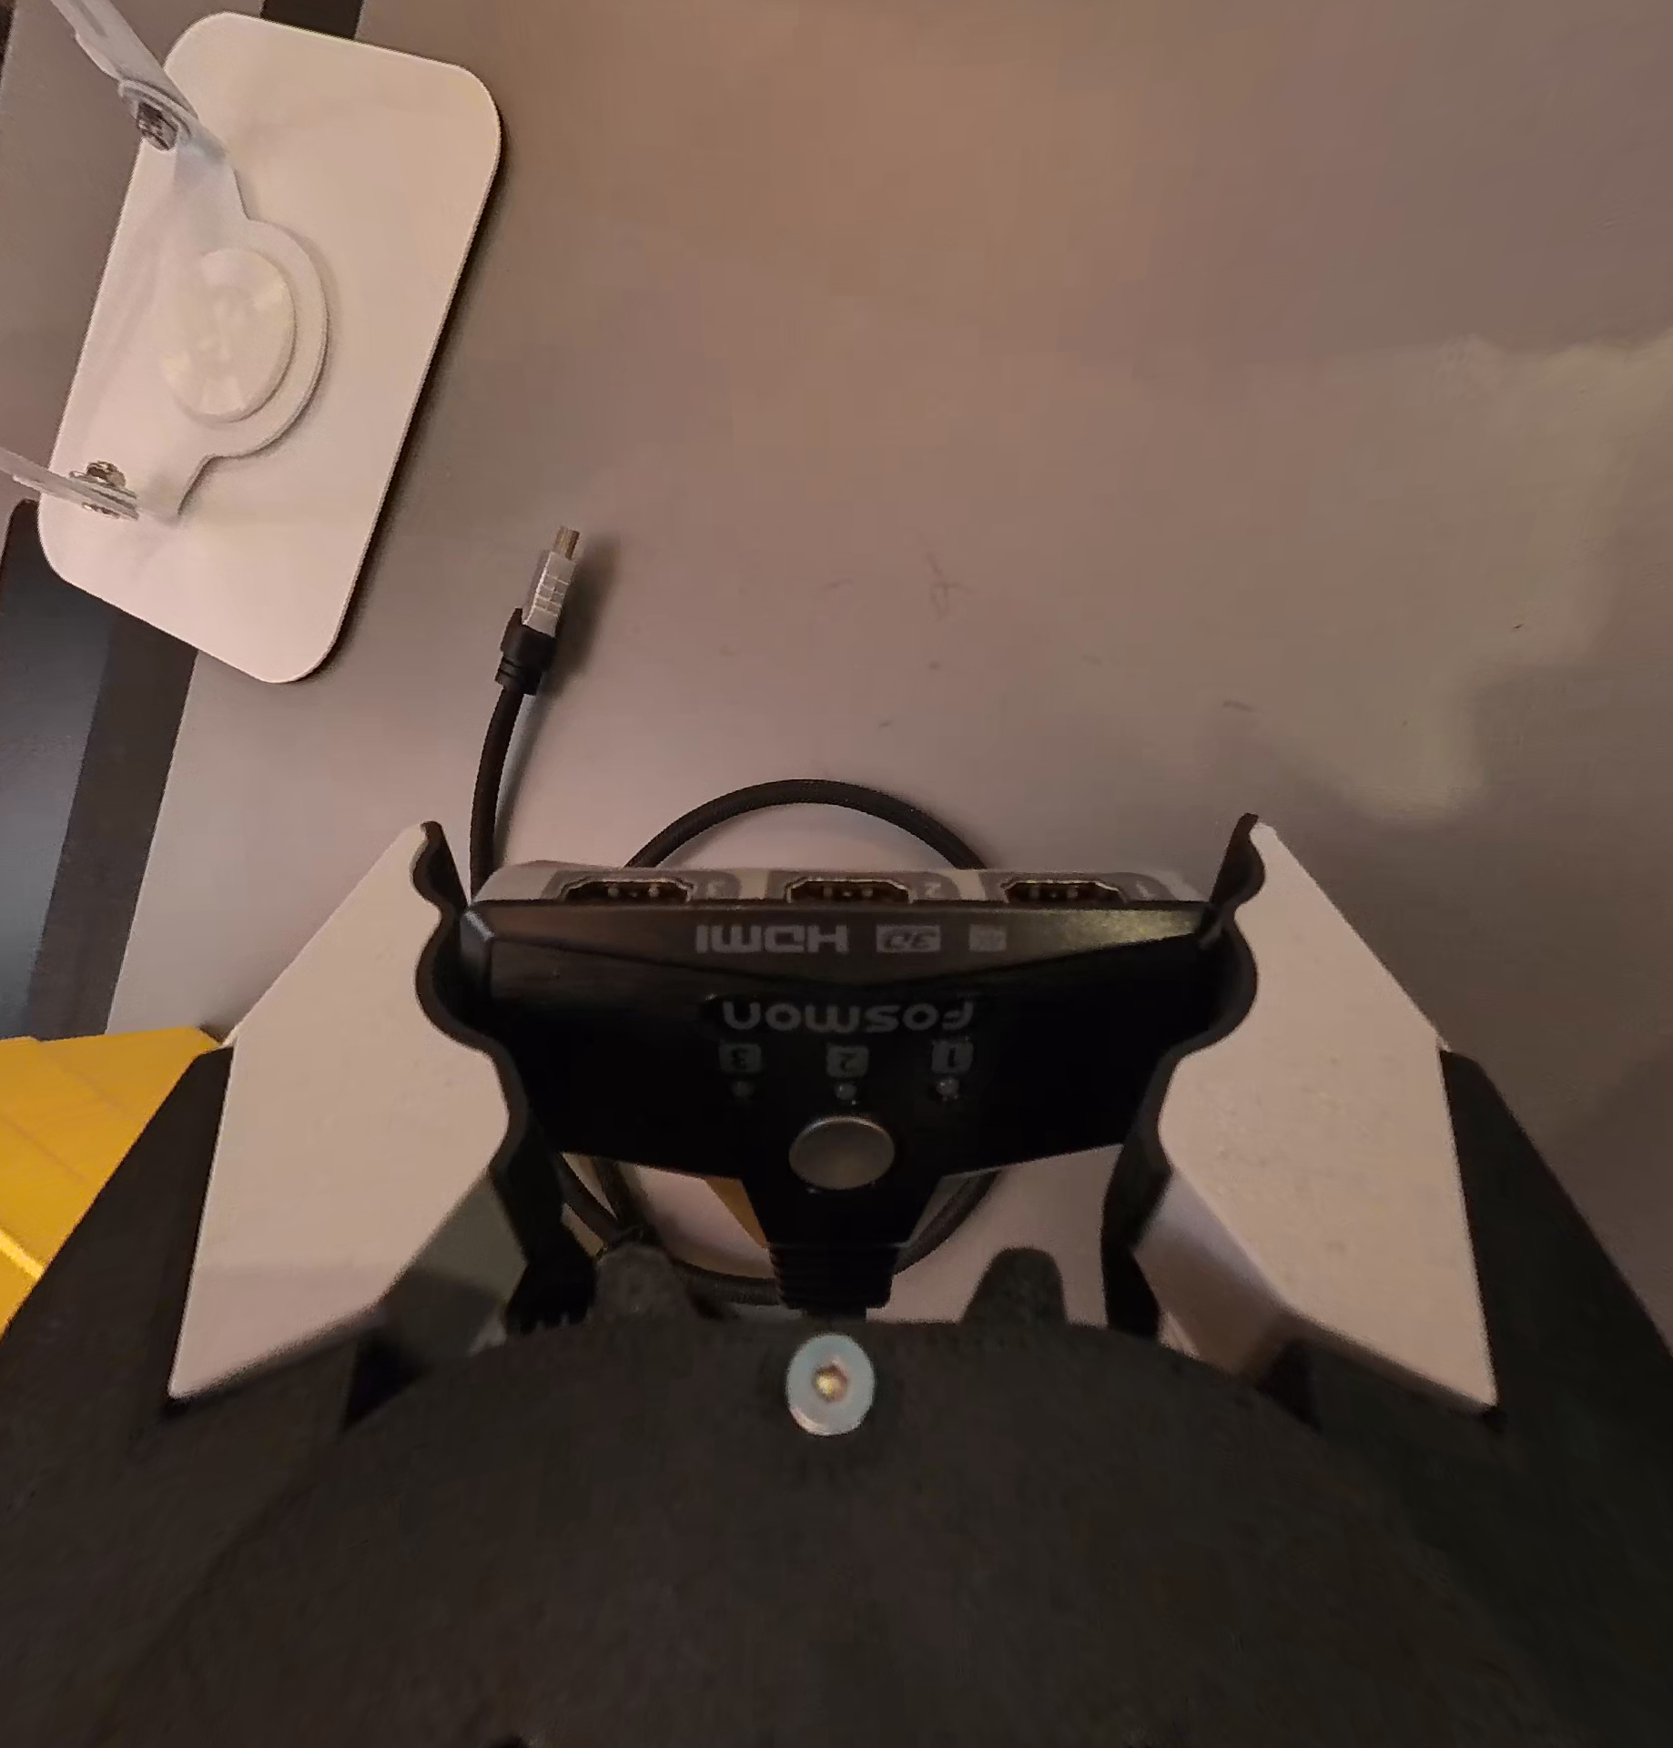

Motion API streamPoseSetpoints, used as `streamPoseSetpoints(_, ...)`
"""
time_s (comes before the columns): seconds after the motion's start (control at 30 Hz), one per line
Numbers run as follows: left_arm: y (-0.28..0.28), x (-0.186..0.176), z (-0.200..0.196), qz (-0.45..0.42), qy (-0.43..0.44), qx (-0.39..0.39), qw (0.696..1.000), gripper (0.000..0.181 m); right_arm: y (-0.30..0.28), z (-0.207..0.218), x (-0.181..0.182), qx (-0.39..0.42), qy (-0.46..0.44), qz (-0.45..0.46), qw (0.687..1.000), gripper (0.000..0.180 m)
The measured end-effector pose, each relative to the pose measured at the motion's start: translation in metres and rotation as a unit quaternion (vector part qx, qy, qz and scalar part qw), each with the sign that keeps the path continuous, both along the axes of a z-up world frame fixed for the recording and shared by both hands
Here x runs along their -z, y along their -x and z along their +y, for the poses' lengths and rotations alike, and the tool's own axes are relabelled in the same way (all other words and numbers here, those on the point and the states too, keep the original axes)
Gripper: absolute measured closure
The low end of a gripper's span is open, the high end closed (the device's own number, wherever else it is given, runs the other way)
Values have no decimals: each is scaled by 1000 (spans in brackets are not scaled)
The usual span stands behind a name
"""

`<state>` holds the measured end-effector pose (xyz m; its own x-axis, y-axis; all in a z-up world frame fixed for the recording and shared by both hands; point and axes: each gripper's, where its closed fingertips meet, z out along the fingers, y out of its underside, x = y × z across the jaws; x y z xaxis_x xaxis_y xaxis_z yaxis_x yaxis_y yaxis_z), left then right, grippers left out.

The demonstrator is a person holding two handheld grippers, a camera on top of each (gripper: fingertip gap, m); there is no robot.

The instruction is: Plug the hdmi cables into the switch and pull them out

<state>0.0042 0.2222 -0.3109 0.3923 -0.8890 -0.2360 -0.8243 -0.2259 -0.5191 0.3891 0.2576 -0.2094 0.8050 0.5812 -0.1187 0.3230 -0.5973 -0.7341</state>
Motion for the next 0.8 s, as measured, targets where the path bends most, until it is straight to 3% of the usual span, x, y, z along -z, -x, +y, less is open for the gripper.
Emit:
streamPoseSetpoints(0.33,0,3,-2,11,3,4,1000,30,16,28,64,3,75,16,997,160)
streamPoseSetpoints(0.6,1,10,-4,19,10,6,1000,30,39,63,92,-23,108,29,993,154)
streamPoseSetpoints(0.8,2,7,1,7,5,3,1000,30,32,62,65,-15,43,-8,999,153)
